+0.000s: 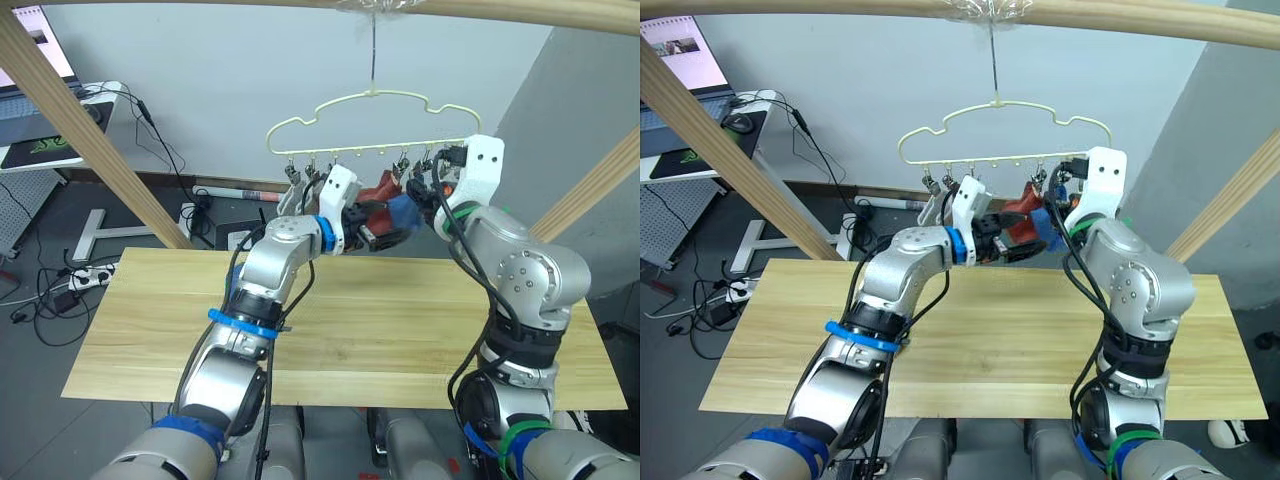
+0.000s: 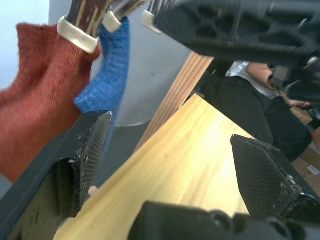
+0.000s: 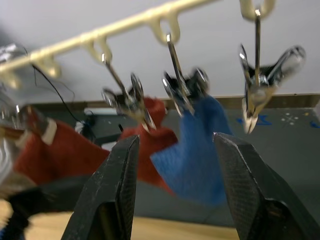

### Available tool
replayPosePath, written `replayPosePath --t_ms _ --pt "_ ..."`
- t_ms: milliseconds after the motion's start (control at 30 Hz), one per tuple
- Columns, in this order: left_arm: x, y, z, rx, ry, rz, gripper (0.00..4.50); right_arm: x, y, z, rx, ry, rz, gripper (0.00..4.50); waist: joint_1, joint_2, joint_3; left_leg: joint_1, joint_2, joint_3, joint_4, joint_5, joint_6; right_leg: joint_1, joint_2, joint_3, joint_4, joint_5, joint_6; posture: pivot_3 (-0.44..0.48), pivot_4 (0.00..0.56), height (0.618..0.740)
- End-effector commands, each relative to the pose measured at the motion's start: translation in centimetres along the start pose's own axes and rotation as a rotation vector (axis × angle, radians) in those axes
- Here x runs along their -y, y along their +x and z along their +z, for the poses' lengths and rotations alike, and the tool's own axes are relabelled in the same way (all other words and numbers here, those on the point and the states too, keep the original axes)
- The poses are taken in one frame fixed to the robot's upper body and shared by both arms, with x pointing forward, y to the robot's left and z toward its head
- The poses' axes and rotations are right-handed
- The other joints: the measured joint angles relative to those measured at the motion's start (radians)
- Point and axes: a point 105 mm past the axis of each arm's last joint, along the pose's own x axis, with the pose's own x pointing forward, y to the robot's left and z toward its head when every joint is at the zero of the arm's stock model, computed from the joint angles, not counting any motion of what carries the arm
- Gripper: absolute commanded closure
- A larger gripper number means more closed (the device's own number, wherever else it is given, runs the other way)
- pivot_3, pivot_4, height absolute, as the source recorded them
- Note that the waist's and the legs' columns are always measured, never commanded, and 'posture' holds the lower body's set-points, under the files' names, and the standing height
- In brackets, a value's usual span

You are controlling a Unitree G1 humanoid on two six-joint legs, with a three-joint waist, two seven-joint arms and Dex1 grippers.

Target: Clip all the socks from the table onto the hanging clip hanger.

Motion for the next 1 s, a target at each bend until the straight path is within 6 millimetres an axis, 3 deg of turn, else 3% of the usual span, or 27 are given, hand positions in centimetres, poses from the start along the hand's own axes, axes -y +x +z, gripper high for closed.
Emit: replayPosePath --t_ms 33,200,533,733,1000 --pt "1.2 -1.4 2.6 0.093 0.041 -0.054 0.13 -0.6 -1.5 0.2 0.037 -0.053 0.035 2.09 -0.001 0.0 0.0 0.0 0.0 0.0 0.0 0.0 0.0 0.0 0.0 0.0 0.0 0.0 0.0 0.053 0.205 0.74" --pt "1.9 -4.8 3.5 0.126 0.058 -0.113 0.13 0.5 -2.8 -0.6 0.076 -0.131 -0.052 2.09 -0.003 0.0 0.0 0.001 0.0 0.0 0.0 0.0 0.0 0.001 0.0 0.0 0.0 0.0 0.0 0.052 0.197 0.74" --pt "2.1 -10.1 6.1 0.121 0.13 -0.203 0.13 1.5 -3.4 -0.1 0.205 -0.123 -0.177 2.09 -0.013 0.001 -0.001 0.001 0.0 -0.002 0.001 0.002 -0.001 0.002 0.0 -0.002 0.0 0.0 0.0 0.065 0.174 0.74" --pt "1.0 -10.6 8.2 0.156 0.181 -0.173 0.13 1.4 -2.9 0.4 0.231 -0.109 -0.173 2.09 -0.009 0.001 -0.004 0.001 0.0 -0.003 0.001 0.003 -0.002 0.002 0.0 -0.004 0.0 0.001 -0.001 0.079 0.171 0.74" --pt "1.0 -10.0 9.0 0.174 0.194 -0.165 0.13 0.9 -2.0 0.8 0.227 -0.095 -0.142 2.09 -0.01 0.001 -0.006 0.001 0.0 -0.004 0.001 0.004 -0.002 0.002 0.0 -0.004 0.0 0.001 -0.001 0.084 0.174 0.74"
